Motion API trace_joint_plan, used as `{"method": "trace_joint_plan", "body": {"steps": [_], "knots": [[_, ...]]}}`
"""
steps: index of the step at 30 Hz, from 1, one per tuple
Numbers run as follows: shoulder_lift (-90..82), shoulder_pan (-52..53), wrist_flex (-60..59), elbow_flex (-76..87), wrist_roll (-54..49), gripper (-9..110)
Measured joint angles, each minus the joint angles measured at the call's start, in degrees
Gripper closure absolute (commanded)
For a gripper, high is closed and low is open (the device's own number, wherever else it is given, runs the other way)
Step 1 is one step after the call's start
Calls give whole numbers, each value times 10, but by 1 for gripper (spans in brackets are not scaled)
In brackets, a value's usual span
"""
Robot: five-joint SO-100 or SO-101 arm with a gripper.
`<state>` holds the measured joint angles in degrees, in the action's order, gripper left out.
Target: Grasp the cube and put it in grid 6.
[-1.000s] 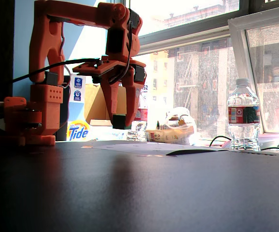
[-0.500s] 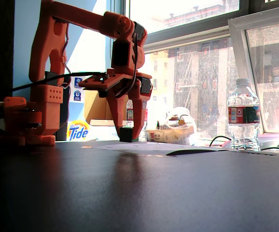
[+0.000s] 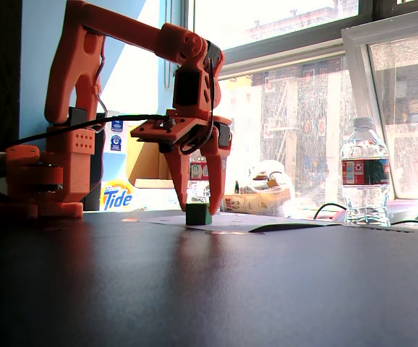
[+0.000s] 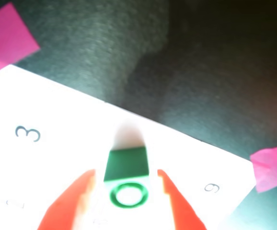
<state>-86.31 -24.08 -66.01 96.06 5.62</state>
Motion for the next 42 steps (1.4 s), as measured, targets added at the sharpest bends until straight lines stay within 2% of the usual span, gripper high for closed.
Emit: {"method": "trace_joint_plan", "body": {"steps": [9,12,16,23,27,32,38,42], "knots": [[-28,2,-37,0,-14,75],[-86,19,-76,-7,-23,81],[-178,59,-127,-53,-39,100],[-351,200,-127,-48,-104,101],[-448,285,-54,48,-144,101],[-566,347,78,256,-157,101],[-694,359,219,520,-157,101],[-744,359,275,621,-153,101]]}}
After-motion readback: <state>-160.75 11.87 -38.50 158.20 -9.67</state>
